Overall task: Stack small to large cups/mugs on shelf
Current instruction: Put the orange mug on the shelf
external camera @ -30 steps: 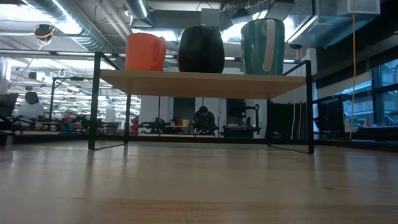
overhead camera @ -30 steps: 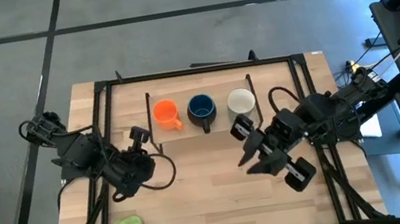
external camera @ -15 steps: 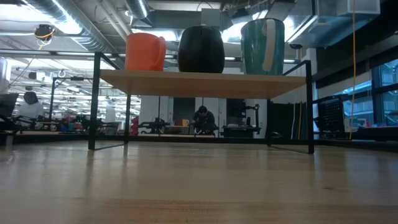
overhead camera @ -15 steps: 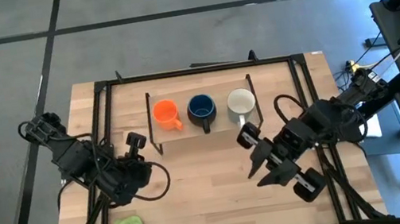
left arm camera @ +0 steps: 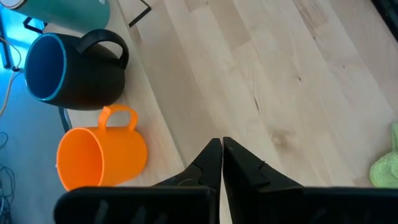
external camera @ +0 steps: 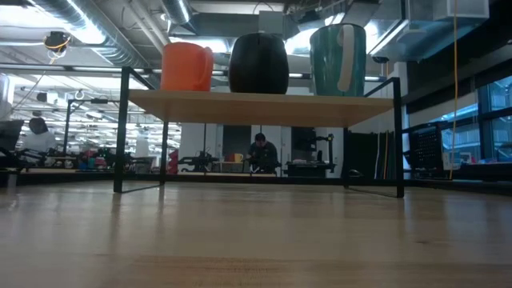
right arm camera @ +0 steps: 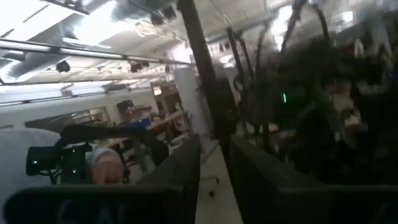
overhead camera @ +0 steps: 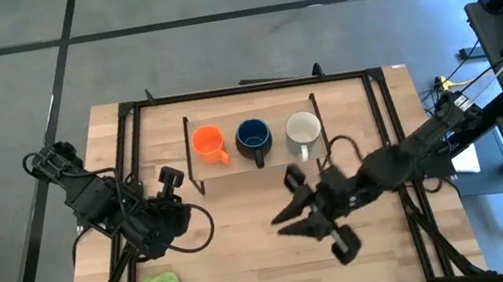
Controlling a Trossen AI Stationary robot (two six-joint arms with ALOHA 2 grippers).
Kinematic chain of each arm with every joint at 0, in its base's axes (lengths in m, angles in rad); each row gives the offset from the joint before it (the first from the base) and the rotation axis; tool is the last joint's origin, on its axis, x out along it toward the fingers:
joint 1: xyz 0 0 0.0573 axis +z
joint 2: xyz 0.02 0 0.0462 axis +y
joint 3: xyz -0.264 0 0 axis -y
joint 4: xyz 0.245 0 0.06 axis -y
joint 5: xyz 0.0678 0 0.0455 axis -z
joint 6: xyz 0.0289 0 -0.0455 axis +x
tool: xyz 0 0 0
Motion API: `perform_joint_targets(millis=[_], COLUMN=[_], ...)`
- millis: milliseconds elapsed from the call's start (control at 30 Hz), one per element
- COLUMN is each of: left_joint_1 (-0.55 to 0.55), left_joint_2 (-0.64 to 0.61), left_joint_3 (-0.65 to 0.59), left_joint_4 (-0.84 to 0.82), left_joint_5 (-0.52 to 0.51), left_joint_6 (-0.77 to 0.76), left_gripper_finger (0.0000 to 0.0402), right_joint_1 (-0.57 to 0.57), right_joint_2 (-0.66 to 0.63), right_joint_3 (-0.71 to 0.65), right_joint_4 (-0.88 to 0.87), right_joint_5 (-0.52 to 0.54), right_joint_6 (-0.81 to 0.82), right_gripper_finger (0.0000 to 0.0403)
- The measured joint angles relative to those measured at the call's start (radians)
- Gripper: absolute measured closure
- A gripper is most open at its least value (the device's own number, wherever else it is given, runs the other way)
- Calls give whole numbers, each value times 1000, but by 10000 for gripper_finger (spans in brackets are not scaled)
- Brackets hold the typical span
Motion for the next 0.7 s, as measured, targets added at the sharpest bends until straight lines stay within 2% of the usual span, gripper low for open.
perform_joint_targets(millis=[100,200,300,400,533,600,700], left_joint_1=[0,0,0,0,0,0,2], left_joint_2=[0,0,0,-5,-38,-75,-161], left_joint_3=[0,0,0,0,-14,-44,-111], left_joint_4=[0,0,0,0,1,1,-1], left_joint_5=[0,0,0,-1,-41,-92,-161], left_joint_6=[6,15,57,84,121,136,135], left_gripper_finger=[392,392,392,392,392,392,392], right_joint_1=[-27,-60,-82,-93,-97,-100,-107], right_joint_2=[46,113,188,283,390,396,402], right_joint_3=[32,150,370,622,892,888,831], right_joint_4=[-50,-159,-479,-837,-1151,-1184,-1236], right_joint_5=[1,1,77,217,399,465,464], right_joint_6=[89,117,125,157,212,271,394], right_gripper_finger=[312,313,319,333,355,365,381])
